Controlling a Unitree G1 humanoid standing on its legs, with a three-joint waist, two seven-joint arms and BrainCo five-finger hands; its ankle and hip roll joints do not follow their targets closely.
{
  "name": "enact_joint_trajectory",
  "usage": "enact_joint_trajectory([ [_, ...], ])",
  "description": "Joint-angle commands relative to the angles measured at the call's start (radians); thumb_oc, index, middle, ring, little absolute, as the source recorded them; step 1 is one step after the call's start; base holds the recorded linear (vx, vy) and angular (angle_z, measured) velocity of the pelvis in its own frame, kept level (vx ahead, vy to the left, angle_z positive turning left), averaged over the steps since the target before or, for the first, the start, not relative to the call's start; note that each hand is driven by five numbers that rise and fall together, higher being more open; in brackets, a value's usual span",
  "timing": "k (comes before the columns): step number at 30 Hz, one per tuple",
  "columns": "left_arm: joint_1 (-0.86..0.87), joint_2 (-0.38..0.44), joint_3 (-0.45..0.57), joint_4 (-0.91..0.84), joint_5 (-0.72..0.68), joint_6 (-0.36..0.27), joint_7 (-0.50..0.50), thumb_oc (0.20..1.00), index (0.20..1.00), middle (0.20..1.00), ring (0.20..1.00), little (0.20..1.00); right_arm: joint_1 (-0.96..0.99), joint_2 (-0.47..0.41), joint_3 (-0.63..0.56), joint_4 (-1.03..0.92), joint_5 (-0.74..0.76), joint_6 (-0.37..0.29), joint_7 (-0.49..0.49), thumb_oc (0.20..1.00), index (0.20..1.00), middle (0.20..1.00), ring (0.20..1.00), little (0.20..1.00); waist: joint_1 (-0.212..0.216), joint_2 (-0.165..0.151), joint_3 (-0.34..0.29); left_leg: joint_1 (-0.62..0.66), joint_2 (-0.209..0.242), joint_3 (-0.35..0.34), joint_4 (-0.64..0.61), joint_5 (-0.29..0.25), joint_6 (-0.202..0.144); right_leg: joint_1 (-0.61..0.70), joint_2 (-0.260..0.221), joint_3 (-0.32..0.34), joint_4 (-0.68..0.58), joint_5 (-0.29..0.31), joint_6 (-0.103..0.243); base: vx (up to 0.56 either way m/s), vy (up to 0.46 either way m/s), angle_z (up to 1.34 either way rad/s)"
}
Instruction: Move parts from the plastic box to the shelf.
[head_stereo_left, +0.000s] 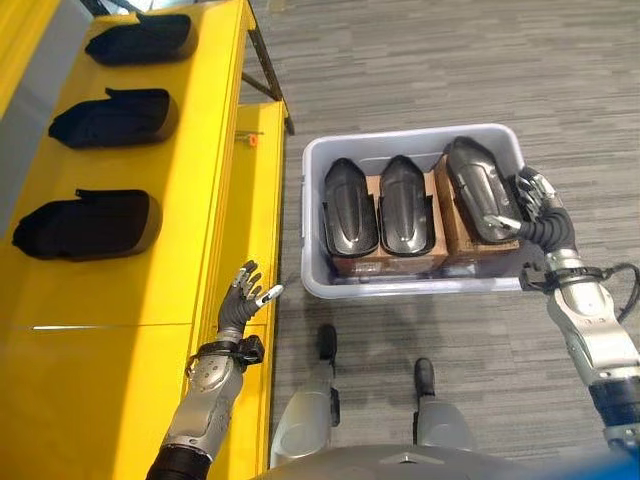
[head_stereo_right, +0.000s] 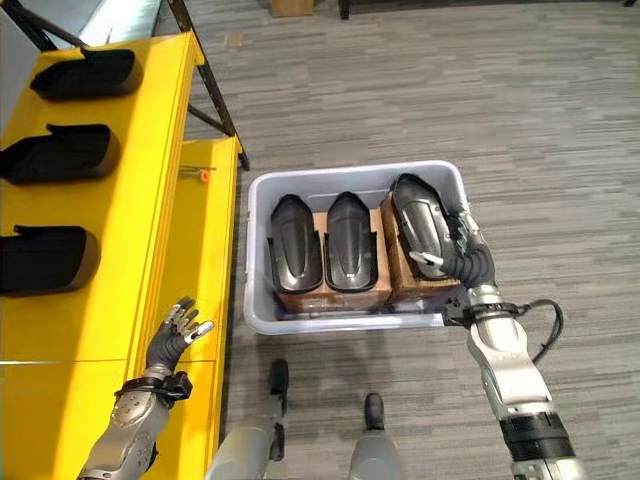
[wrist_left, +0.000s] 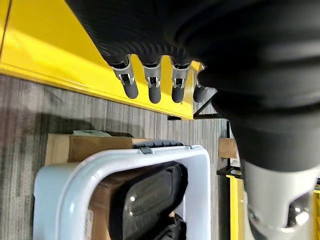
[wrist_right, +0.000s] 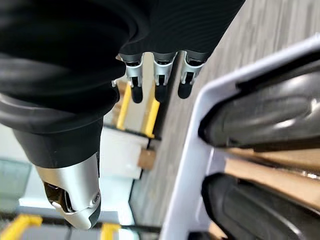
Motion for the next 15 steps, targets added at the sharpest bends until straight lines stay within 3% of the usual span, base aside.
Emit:
enact_joint_trajectory([
  [1, -0.023, 0.049, 0.043, -0.060, -0.038, -0.068, 0.016, 1.000, 1.000, 1.000, 1.000, 1.000, -0.035, 0.017, -0.012, -0.030, -0.013, -0.045, -0.038, 1.000, 1.000, 1.000, 1.000, 1.000, 0.011, -0.062, -0.017, 0.064, 0.042, 0.012, 0.070, -0.132, -0.030, -0.090, -0.058, 0.000, 0.080, 0.005, -0.002, -0.03, -0.065, 0.06],
  [4, -0.037, 0.055, 0.031, -0.089, -0.048, -0.076, 0.021, 1.000, 1.000, 1.000, 1.000, 1.000, -0.079, 0.016, 0.023, -0.031, -0.020, -0.045, -0.047, 1.000, 1.000, 1.000, 1.000, 1.000, 0.019, -0.050, 0.019, 0.043, 0.055, -0.005, 0.072, -0.116, -0.037, -0.126, -0.032, 0.007, 0.118, -0.018, -0.019, -0.03, -0.114, 0.12],
  [9, -0.024, 0.048, 0.032, -0.087, -0.051, -0.070, 0.023, 1.000, 1.000, 1.000, 1.000, 1.000, -0.076, 0.036, 0.044, -0.038, -0.027, -0.042, -0.041, 1.000, 1.000, 1.000, 1.000, 1.000, 0.025, -0.053, 0.022, 0.045, 0.083, -0.017, 0.085, -0.114, -0.044, -0.123, 0.005, 0.013, 0.133, -0.043, -0.040, 0.00, -0.142, 0.05],
  [13, 0.012, 0.032, 0.059, -0.096, -0.049, -0.057, 0.011, 1.000, 1.000, 1.000, 1.000, 1.000, -0.064, 0.039, 0.052, -0.065, -0.045, -0.046, -0.029, 1.000, 1.000, 1.000, 1.000, 1.000, 0.034, -0.079, 0.031, 0.017, 0.127, -0.042, 0.215, -0.119, -0.065, -0.081, 0.060, 0.007, 0.126, -0.069, -0.086, -0.02, -0.262, 0.01],
  [15, 0.024, 0.023, 0.061, -0.099, -0.045, -0.048, 0.000, 1.000, 1.000, 1.000, 1.000, 1.000, -0.039, 0.045, 0.039, -0.077, -0.047, -0.047, -0.022, 1.000, 1.000, 1.000, 1.000, 1.000, 0.044, -0.087, 0.045, -0.006, 0.119, -0.070, 0.301, -0.086, -0.072, -0.045, 0.078, -0.009, 0.115, -0.073, -0.106, -0.02, -0.275, 0.02],
])
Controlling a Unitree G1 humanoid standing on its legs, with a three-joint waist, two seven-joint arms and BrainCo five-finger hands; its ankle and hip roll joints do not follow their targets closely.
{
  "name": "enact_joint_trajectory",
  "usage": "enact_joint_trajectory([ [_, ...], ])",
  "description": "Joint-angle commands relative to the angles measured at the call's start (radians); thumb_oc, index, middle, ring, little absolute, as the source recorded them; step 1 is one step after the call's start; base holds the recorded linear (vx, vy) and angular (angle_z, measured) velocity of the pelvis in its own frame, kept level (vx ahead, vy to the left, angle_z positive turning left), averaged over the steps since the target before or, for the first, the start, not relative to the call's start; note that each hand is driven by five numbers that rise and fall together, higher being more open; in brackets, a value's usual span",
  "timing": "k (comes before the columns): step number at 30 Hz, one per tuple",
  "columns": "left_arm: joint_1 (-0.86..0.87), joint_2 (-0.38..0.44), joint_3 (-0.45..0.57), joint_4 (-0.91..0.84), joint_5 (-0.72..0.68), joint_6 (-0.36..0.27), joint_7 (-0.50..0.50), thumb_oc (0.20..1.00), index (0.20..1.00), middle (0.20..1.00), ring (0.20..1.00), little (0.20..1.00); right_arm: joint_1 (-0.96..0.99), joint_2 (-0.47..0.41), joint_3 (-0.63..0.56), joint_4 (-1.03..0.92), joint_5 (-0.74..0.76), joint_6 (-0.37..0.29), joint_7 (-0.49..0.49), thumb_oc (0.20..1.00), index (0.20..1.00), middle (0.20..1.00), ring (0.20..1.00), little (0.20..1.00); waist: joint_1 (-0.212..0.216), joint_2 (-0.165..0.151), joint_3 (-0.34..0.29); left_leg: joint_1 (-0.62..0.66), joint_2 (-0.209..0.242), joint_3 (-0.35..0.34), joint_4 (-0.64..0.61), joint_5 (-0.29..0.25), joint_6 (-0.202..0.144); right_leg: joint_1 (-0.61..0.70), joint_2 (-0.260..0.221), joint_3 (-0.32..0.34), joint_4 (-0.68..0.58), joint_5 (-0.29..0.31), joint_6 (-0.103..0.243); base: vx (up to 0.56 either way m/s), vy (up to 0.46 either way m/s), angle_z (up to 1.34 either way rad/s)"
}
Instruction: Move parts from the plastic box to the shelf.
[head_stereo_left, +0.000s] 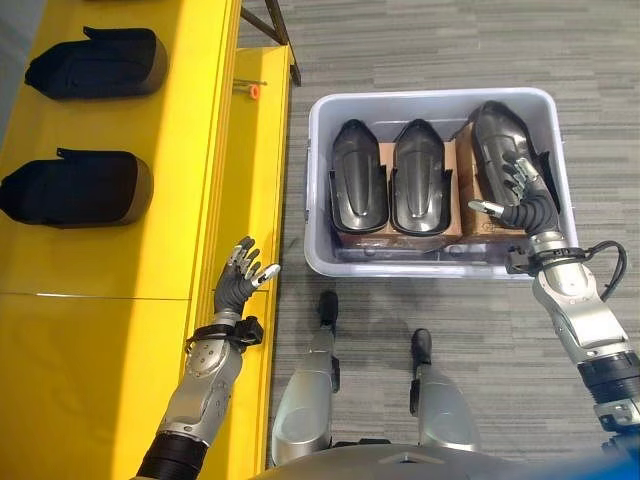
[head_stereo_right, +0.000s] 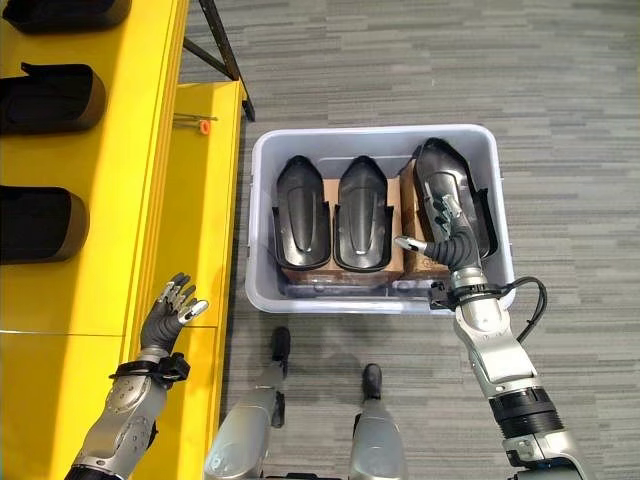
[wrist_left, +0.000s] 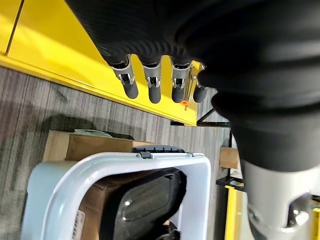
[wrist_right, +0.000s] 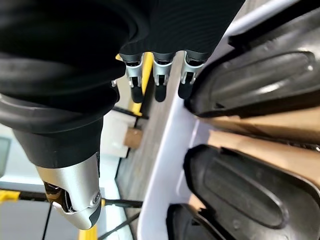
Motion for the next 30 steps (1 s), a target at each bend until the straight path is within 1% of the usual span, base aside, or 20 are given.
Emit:
enact_joint_trajectory([
  [1, 0.030, 0.015, 0.030, -0.052, 0.005, -0.026, -0.011, 1.000, 1.000, 1.000, 1.000, 1.000, 0.004, 0.000, -0.031, -0.092, -0.031, -0.053, 0.004, 1.000, 1.000, 1.000, 1.000, 1.000, 0.015, -0.063, -0.022, -0.020, 0.081, -0.018, 0.256, -0.042, -0.034, -0.028, 0.026, -0.013, 0.006, 0.000, -0.052, -0.01, -0.236, 0.15],
  [2, 0.032, 0.015, 0.032, -0.052, 0.009, -0.022, -0.019, 1.000, 1.000, 1.000, 1.000, 1.000, 0.013, 0.002, -0.035, -0.097, -0.032, -0.052, 0.007, 1.000, 1.000, 1.000, 1.000, 1.000, 0.015, -0.064, -0.019, -0.027, 0.079, -0.015, 0.277, -0.033, -0.029, -0.021, 0.029, -0.020, 0.007, -0.005, -0.057, -0.01, -0.189, 0.28],
  [3, 0.035, 0.012, 0.034, -0.054, 0.015, -0.020, -0.023, 1.000, 1.000, 1.000, 1.000, 1.000, 0.023, 0.005, -0.035, -0.105, -0.038, -0.048, 0.012, 1.000, 1.000, 1.000, 1.000, 1.000, 0.016, -0.069, -0.019, -0.029, 0.076, -0.008, 0.293, -0.047, -0.023, -0.014, 0.029, -0.030, 0.006, -0.009, -0.059, 0.00, -0.107, 0.51],
  [4, 0.034, 0.009, 0.035, -0.052, 0.015, -0.020, -0.025, 1.000, 1.000, 1.000, 1.000, 1.000, 0.023, 0.010, -0.032, -0.109, -0.046, -0.044, 0.014, 1.000, 1.000, 1.000, 1.000, 1.000, 0.019, -0.073, -0.022, -0.022, 0.057, -0.011, 0.285, -0.076, -0.019, -0.008, 0.029, -0.031, 0.001, -0.010, -0.056, -0.01, -0.082, 0.66],
  [5, 0.030, 0.007, 0.035, -0.049, 0.016, -0.019, -0.025, 1.000, 1.000, 1.000, 1.000, 1.000, 0.024, 0.012, -0.034, -0.114, -0.050, -0.043, 0.017, 1.000, 1.000, 1.000, 1.000, 1.000, 0.020, -0.077, -0.026, -0.018, 0.028, -0.016, 0.267, -0.119, -0.013, -0.007, 0.026, -0.030, -0.003, -0.009, -0.051, 0.01, -0.043, 0.58],
  [6, 0.027, 0.005, 0.031, -0.050, 0.016, -0.019, -0.025, 1.000, 1.000, 1.000, 1.000, 1.000, 0.018, 0.017, -0.029, -0.119, -0.048, -0.043, 0.023, 1.000, 1.000, 1.000, 1.000, 1.000, 0.021, -0.078, -0.032, -0.010, -0.019, -0.022, 0.233, -0.158, 0.001, -0.010, 0.026, -0.031, -0.005, -0.007, -0.045, 0.04, -0.019, 0.24],
  [7, 0.023, 0.002, 0.024, -0.050, 0.021, -0.019, -0.030, 1.000, 1.000, 1.000, 1.000, 1.000, 0.015, 0.019, -0.027, -0.118, -0.043, -0.044, 0.029, 1.000, 1.000, 1.000, 1.000, 1.000, 0.021, -0.074, -0.042, -0.003, -0.060, -0.018, 0.198, -0.167, 0.014, -0.012, 0.033, -0.034, -0.008, -0.002, -0.043, 0.06, -0.005, -0.01],
  [8, 0.021, -0.001, 0.016, -0.044, 0.027, -0.019, -0.032, 1.000, 1.000, 1.000, 1.000, 1.000, 0.020, 0.022, -0.030, -0.118, -0.044, -0.044, 0.029, 1.000, 1.000, 1.000, 1.000, 1.000, 0.017, -0.071, -0.049, -0.005, -0.088, 0.009, 0.177, -0.163, 0.028, -0.012, 0.041, -0.041, -0.010, -0.001, -0.042, 0.07, 0.006, 0.15],
  [9, 0.016, -0.001, 0.012, -0.039, 0.030, -0.020, -0.031, 1.000, 1.000, 1.000, 1.000, 1.000, 0.020, 0.030, -0.029, -0.115, -0.046, -0.042, 0.029, 1.000, 1.000, 1.000, 1.000, 1.000, 0.022, -0.069, -0.056, -0.005, -0.109, 0.016, 0.157, -0.161, 0.036, -0.013, 0.050, -0.040, -0.009, -0.002, -0.040, 0.08, 0.024, 0.39],
  [10, 0.015, -0.002, 0.009, -0.039, 0.033, -0.019, -0.028, 1.000, 1.000, 1.000, 1.000, 1.000, 0.027, 0.033, -0.033, -0.125, -0.049, -0.045, 0.029, 1.000, 1.000, 1.000, 1.000, 1.000, 0.020, -0.066, -0.068, 0.022, -0.098, 0.032, 0.100, -0.154, 0.041, -0.012, 0.059, -0.040, -0.004, -0.014, -0.035, 0.09, 0.035, 0.39],
  [11, 0.016, -0.003, 0.004, -0.040, 0.035, -0.020, -0.032, 1.000, 1.000, 1.000, 1.000, 1.000, 0.030, 0.038, -0.036, -0.129, -0.050, -0.044, 0.031, 1.000, 1.000, 1.000, 1.000, 1.000, 0.014, -0.069, -0.073, 0.030, -0.094, 0.034, 0.096, -0.153, 0.044, -0.011, 0.060, -0.040, -0.001, -0.016, -0.035, 0.10, 0.052, 0.11],
  [12, 0.010, 0.001, -0.003, -0.038, 0.037, -0.023, -0.029, 1.000, 1.000, 1.000, 1.000, 1.000, 0.030, 0.042, -0.037, -0.129, -0.049, -0.047, 0.028, 1.000, 1.000, 1.000, 1.000, 1.000, 0.013, -0.074, -0.075, 0.031, -0.105, 0.030, 0.099, -0.152, 0.048, -0.010, 0.056, -0.041, 0.000, -0.012, -0.032, 0.08, 0.063, -0.16],
  [14, 0.008, 0.002, -0.006, -0.034, 0.038, -0.022, -0.028, 1.000, 1.000, 1.000, 1.000, 1.000, 0.034, 0.051, -0.040, -0.127, -0.040, -0.048, 0.028, 1.000, 1.000, 1.000, 1.000, 1.000, 0.012, -0.076, -0.084, 0.048, -0.107, 0.040, 0.060, -0.142, 0.051, -0.001, 0.045, -0.050, -0.007, -0.014, -0.024, 0.08, 0.099, -0.27],
  [18, 0.008, 0.005, -0.009, -0.027, 0.032, -0.022, -0.018, 1.000, 1.000, 1.000, 1.000, 1.000, 0.018, 0.057, -0.027, -0.116, -0.036, -0.046, 0.030, 1.000, 1.000, 1.000, 1.000, 1.000, 0.020, -0.083, -0.090, 0.066, -0.104, 0.055, 0.041, -0.144, 0.057, 0.008, 0.028, -0.052, -0.013, -0.008, -0.012, 0.05, 0.102, -0.09],
  [22, 0.010, 0.016, 0.001, -0.022, 0.034, -0.014, -0.013, 1.000, 1.000, 1.000, 1.000, 1.000, 0.023, 0.069, -0.031, -0.131, -0.024, -0.040, 0.042, 1.000, 1.000, 1.000, 1.000, 1.000, 0.028, -0.102, -0.090, 0.065, -0.115, 0.071, 0.091, -0.191, 0.080, 0.022, -0.004, -0.055, 0.024, -0.021, 0.006, 0.07, 0.147, -0.06],
  [24, 0.008, 0.033, 0.005, -0.024, 0.039, -0.008, -0.012, 1.000, 1.000, 1.000, 1.000, 1.000, 0.043, 0.080, -0.044, -0.152, -0.018, -0.042, 0.049, 1.000, 1.000, 1.000, 1.000, 1.000, 0.027, -0.104, -0.087, 0.069, -0.127, 0.063, 0.115, -0.216, 0.106, -0.011, -0.022, -0.060, 0.151, -0.030, 0.031, 0.07, 0.179, -0.06],
  [25, 0.008, 0.033, 0.005, -0.024, 0.039, -0.008, -0.012, 1.000, 1.000, 1.000, 1.000, 1.000, 0.043, 0.080, -0.045, -0.152, -0.018, -0.042, 0.049, 1.000, 1.000, 1.000, 1.000, 1.000, 0.027, -0.106, -0.087, 0.067, -0.128, 0.064, 0.116, -0.217, 0.106, -0.014, -0.024, -0.059, 0.158, -0.033, 0.032, 0.03, 0.173, -0.01],
  [26, -0.013, 0.059, 0.009, -0.021, 0.051, -0.009, -0.010, 1.000, 1.000, 1.000, 1.000, 1.000, 0.056, 0.095, -0.054, -0.177, -0.023, -0.047, 0.053, 1.000, 1.000, 1.000, 1.000, 1.000, 0.013, -0.102, -0.055, 0.075, -0.141, 0.042, 0.142, -0.226, 0.122, -0.094, -0.028, -0.037, 0.346, 0.010, 0.068, 0.01, 0.117, 0.01],
  [29, -0.022, 0.071, 0.012, -0.020, 0.057, -0.011, -0.007, 1.000, 1.000, 1.000, 1.000, 1.000, 0.056, 0.106, -0.053, -0.187, -0.025, -0.047, 0.051, 1.000, 1.000, 1.000, 1.000, 1.000, 0.007, -0.094, -0.045, 0.074, -0.143, 0.031, 0.145, -0.228, 0.126, -0.125, -0.029, -0.011, 0.391, 0.014, 0.063, 0.00, 0.071, 0.30],
  [30, -0.027, 0.076, 0.019, -0.019, 0.057, -0.013, -0.004, 1.000, 1.000, 1.000, 1.000, 1.000, 0.051, 0.114, -0.052, -0.191, -0.022, -0.046, 0.049, 1.000, 1.000, 1.000, 1.000, 1.000, 0.009, -0.087, -0.046, 0.075, -0.139, 0.028, 0.141, -0.230, 0.124, -0.120, -0.066, -0.012, 0.351, 0.031, 0.056, 0.02, -0.021, 0.25],
])
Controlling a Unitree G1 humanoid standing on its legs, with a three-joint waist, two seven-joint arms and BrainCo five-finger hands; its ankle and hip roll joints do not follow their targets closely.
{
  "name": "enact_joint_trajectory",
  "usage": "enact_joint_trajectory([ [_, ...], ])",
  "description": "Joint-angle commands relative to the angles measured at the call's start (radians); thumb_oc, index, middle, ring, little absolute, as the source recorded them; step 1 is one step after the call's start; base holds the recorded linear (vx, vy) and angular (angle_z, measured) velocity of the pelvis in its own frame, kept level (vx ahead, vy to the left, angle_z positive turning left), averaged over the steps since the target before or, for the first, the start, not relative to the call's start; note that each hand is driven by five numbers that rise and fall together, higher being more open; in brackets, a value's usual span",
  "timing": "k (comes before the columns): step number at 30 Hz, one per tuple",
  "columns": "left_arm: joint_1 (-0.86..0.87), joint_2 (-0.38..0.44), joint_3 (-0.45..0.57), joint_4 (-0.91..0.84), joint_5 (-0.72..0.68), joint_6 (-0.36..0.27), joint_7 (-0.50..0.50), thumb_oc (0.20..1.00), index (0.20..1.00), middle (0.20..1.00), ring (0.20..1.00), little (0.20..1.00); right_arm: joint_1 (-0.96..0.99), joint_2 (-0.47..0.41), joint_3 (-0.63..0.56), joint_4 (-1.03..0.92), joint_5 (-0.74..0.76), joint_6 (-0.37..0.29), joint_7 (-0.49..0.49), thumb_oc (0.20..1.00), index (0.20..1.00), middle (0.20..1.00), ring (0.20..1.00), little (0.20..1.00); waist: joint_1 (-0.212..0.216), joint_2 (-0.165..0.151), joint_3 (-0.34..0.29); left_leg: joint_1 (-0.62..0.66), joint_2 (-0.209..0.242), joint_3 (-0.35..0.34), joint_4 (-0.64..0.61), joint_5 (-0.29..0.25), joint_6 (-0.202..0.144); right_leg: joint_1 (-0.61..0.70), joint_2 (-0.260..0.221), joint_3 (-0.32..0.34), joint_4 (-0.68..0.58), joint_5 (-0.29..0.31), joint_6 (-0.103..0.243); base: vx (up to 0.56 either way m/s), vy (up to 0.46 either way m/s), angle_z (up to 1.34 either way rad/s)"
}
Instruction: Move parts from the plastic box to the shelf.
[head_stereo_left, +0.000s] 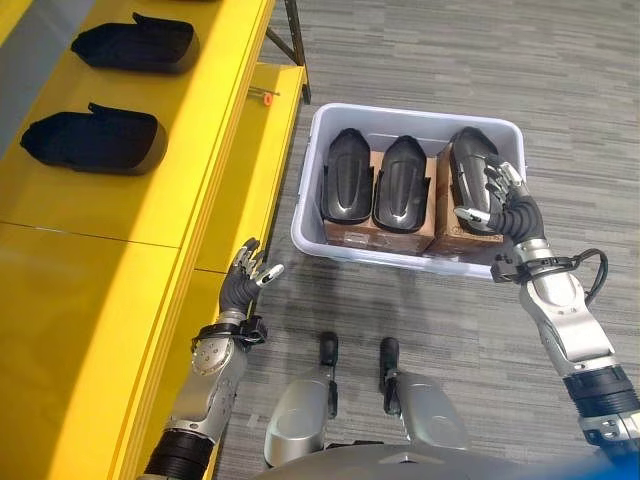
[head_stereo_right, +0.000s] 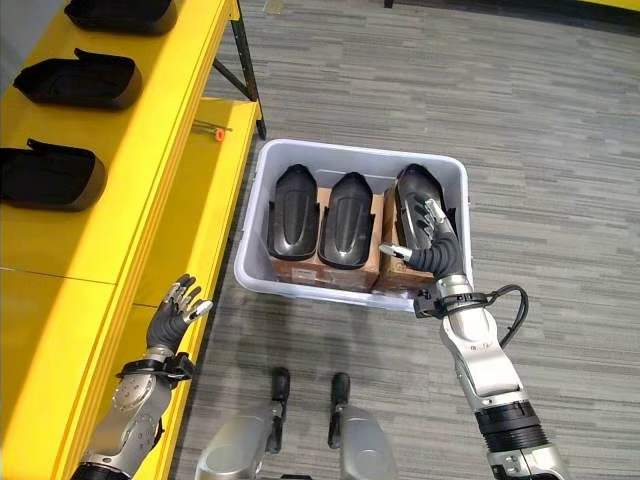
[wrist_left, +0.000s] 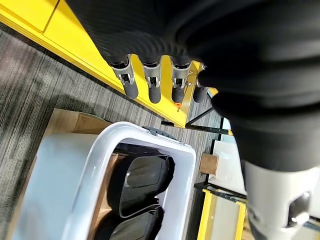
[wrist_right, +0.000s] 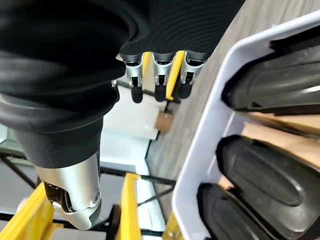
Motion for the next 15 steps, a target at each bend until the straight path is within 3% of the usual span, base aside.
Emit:
enact_joint_trajectory([
  [1, 0.032, 0.062, 0.050, -0.061, 0.023, -0.040, 0.020, 1.000, 1.000, 1.000, 1.000, 1.000, -0.008, 0.021, -0.013, -0.087, 0.007, -0.047, -0.006, 1.000, 1.000, 1.000, 1.000, 1.000, 0.015, -0.010, -0.034, -0.034, 0.007, -0.020, 0.003, -0.023, 0.005, 0.053, -0.112, 0.015, 0.005, 0.010, 0.047, 0.02, -0.029, 0.06],
  [2, 0.032, 0.063, 0.051, -0.061, 0.023, -0.039, 0.020, 1.000, 1.000, 1.000, 1.000, 1.000, -0.008, 0.021, -0.013, -0.087, 0.007, -0.047, -0.006, 1.000, 1.000, 1.000, 1.000, 1.000, 0.014, -0.008, -0.032, -0.031, 0.008, -0.022, 0.004, -0.024, 0.004, 0.060, -0.111, 0.012, -0.001, 0.012, 0.046, 0.02, -0.122, 0.05],
  [3, 0.029, 0.063, 0.057, -0.060, 0.013, -0.043, 0.027, 1.000, 1.000, 1.000, 1.000, 1.000, -0.013, 0.018, -0.018, -0.093, 0.012, -0.045, -0.008, 1.000, 1.000, 1.000, 1.000, 1.000, 0.019, -0.006, -0.033, -0.041, 0.025, -0.027, 0.011, -0.040, -0.014, 0.094, -0.195, -0.007, -0.147, 0.073, 0.051, 0.02, -0.145, 0.00],
  [6, 0.030, 0.069, 0.076, -0.059, 0.014, -0.050, 0.044, 1.000, 1.000, 1.000, 1.000, 1.000, -0.042, 0.010, -0.013, -0.097, 0.013, -0.042, -0.012, 1.000, 1.000, 1.000, 1.000, 1.000, 0.019, -0.014, -0.029, -0.057, 0.050, -0.027, 0.036, -0.068, -0.041, 0.056, -0.304, -0.027, -0.338, 0.226, 0.101, 0.04, -0.175, -0.22],
  [8, 0.030, 0.063, 0.082, -0.053, 0.017, -0.054, 0.048, 1.000, 1.000, 1.000, 1.000, 1.000, -0.046, -0.002, -0.013, -0.112, 0.011, -0.039, -0.010, 1.000, 1.000, 1.000, 1.000, 1.000, 0.013, -0.041, -0.035, -0.068, 0.055, -0.030, 0.054, -0.075, -0.061, 0.064, -0.298, -0.015, -0.388, 0.269, 0.125, 0.09, -0.238, -0.31],
  [11, 0.024, 0.056, 0.076, -0.046, 0.022, -0.055, 0.050, 1.000, 1.000, 1.000, 1.000, 1.000, -0.034, -0.004, -0.022, -0.129, 0.015, -0.038, -0.003, 1.000, 1.000, 1.000, 1.000, 1.000, 0.007, -0.066, -0.047, -0.074, 0.049, -0.030, 0.043, -0.071, -0.076, 0.080, -0.296, -0.030, -0.408, 0.283, 0.149, 0.07, -0.213, 0.38],
  [15, 0.044, 0.041, 0.084, -0.053, 0.024, -0.041, 0.046, 1.000, 1.000, 1.000, 1.000, 1.000, -0.014, -0.030, -0.032, -0.154, 0.036, -0.039, 0.008, 1.000, 1.000, 1.000, 1.000, 1.000, 0.006, -0.061, -0.057, -0.065, 0.097, -0.053, -0.007, -0.036, -0.108, 0.085, -0.257, -0.084, -0.379, 0.209, 0.132, 0.09, -0.229, 0.12],
])
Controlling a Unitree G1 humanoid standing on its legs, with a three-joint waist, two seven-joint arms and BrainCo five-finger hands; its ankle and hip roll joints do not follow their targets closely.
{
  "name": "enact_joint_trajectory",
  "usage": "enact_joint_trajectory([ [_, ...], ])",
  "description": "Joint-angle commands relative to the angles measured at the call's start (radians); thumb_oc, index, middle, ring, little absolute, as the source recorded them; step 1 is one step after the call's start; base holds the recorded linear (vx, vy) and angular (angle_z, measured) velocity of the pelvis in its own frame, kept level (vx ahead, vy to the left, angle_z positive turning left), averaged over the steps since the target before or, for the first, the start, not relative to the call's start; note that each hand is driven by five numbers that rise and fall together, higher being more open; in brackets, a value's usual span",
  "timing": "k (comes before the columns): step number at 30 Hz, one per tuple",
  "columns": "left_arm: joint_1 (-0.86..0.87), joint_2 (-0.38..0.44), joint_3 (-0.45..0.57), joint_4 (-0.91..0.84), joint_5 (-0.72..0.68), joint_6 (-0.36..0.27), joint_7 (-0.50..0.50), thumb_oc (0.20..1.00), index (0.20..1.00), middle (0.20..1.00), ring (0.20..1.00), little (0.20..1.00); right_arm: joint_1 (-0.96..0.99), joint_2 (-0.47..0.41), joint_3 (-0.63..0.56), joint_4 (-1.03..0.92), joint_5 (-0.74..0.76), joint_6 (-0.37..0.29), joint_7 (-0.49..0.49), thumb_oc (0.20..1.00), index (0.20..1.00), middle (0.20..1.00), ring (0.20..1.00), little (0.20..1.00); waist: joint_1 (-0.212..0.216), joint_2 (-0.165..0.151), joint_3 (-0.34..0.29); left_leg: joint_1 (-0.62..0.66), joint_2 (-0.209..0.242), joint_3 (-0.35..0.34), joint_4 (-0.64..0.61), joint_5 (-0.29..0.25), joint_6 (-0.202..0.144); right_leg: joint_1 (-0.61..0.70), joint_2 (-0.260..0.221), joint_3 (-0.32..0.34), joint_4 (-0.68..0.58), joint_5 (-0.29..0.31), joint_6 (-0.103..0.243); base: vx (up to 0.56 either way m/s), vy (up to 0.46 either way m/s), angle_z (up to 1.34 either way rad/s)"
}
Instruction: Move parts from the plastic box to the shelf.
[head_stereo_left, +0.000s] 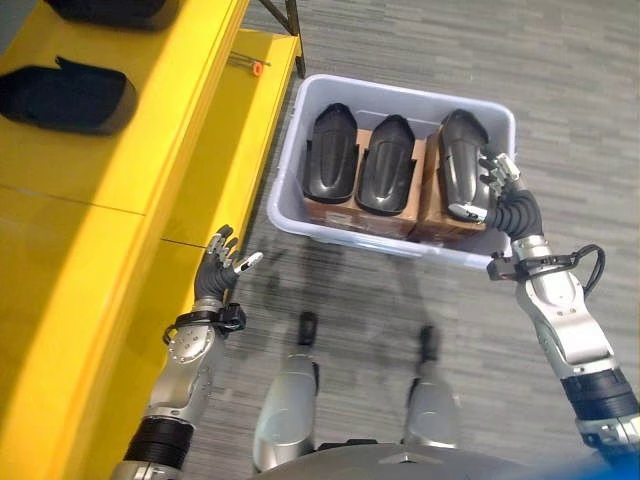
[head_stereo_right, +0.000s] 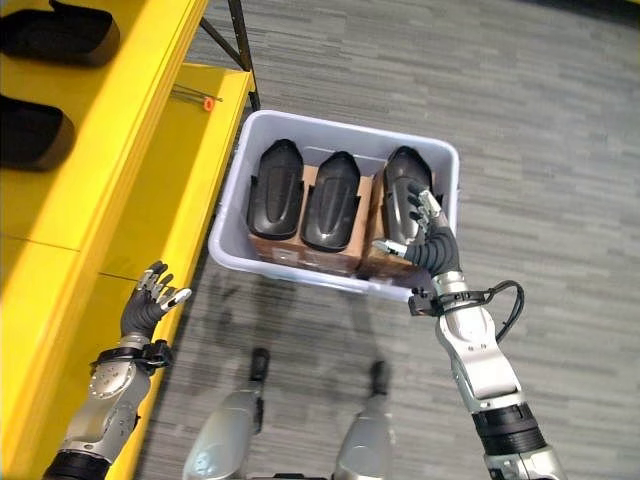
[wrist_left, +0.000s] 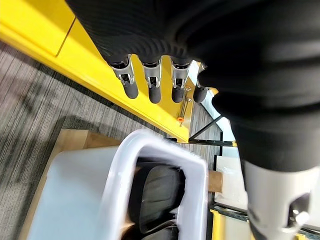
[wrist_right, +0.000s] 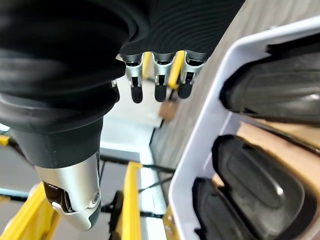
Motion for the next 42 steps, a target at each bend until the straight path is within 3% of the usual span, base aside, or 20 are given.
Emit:
enact_joint_trajectory([
  [1, 0.006, 0.053, 0.026, -0.065, 0.013, -0.032, 0.002, 1.000, 1.000, 1.000, 1.000, 1.000, 0.000, -0.023, -0.035, -0.064, 0.032, -0.041, 0.001, 1.000, 1.000, 1.000, 1.000, 1.000, 0.000, -0.026, -0.056, 0.031, -0.025, 0.007, 0.015, -0.074, 0.032, -0.019, -0.057, -0.021, 0.051, 0.007, 0.009, 0.05, -0.215, -0.11],
  [8, 0.020, 0.050, 0.011, -0.082, 0.002, -0.026, -0.005, 1.000, 1.000, 1.000, 1.000, 1.000, -0.063, -0.103, -0.032, -0.076, 0.042, -0.046, -0.022, 1.000, 1.000, 1.000, 1.000, 1.000, 0.004, 0.002, -0.028, 0.054, 0.047, 0.015, -0.087, -0.015, 0.006, -0.075, 0.000, -0.028, 0.096, -0.071, -0.018, 0.04, -0.155, -0.02],
  [19, 0.018, 0.069, -0.016, -0.124, -0.016, -0.037, -0.004, 1.000, 1.000, 1.000, 1.000, 1.000, -0.200, -0.224, -0.005, -0.022, 0.041, -0.047, -0.069, 1.000, 1.000, 1.000, 1.000, 1.000, 0.008, 0.039, 0.009, 0.054, 0.064, 0.036, -0.154, 0.029, -0.010, -0.148, 0.023, -0.010, 0.134, -0.089, -0.028, 0.01, -0.051, -0.08],
  [28, -0.033, 0.086, -0.009, -0.213, -0.039, -0.078, 0.035, 1.000, 1.000, 1.000, 1.000, 1.000, -0.321, -0.207, 0.061, 0.091, 0.007, -0.032, -0.135, 1.000, 1.000, 1.000, 1.000, 1.000, 0.013, 0.071, 0.049, 0.036, 0.059, 0.043, -0.171, 0.044, -0.015, -0.198, 0.025, 0.006, 0.163, -0.098, -0.036, 0.00, -0.008, 0.00],
  [42, -0.135, 0.101, -0.001, -0.407, -0.077, -0.157, 0.071, 1.000, 1.000, 1.000, 1.000, 1.000, -0.426, -0.163, 0.070, 0.209, -0.032, -0.034, -0.222, 1.000, 1.000, 1.000, 1.000, 1.000, 0.005, 0.107, 0.092, 0.015, 0.040, 0.054, -0.179, 0.048, -0.016, -0.259, 0.018, 0.033, 0.203, -0.108, -0.038, 0.00, 0.002, -0.03],
])
